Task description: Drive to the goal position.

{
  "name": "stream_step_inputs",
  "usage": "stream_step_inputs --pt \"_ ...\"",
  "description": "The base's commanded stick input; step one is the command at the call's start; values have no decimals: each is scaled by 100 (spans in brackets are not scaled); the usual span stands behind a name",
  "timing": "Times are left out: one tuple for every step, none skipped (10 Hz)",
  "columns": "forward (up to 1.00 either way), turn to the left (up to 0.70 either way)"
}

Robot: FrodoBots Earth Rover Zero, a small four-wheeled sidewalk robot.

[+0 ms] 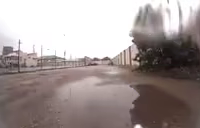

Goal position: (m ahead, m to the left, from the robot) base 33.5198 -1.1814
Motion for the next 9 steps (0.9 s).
stream_step_inputs --pt "70 -31" --pt "70 -33" --pt "70 -19" --pt "70 2" --pt "70 2" --pt "70 2" --pt "70 2" --pt "70 2" --pt "70 2"
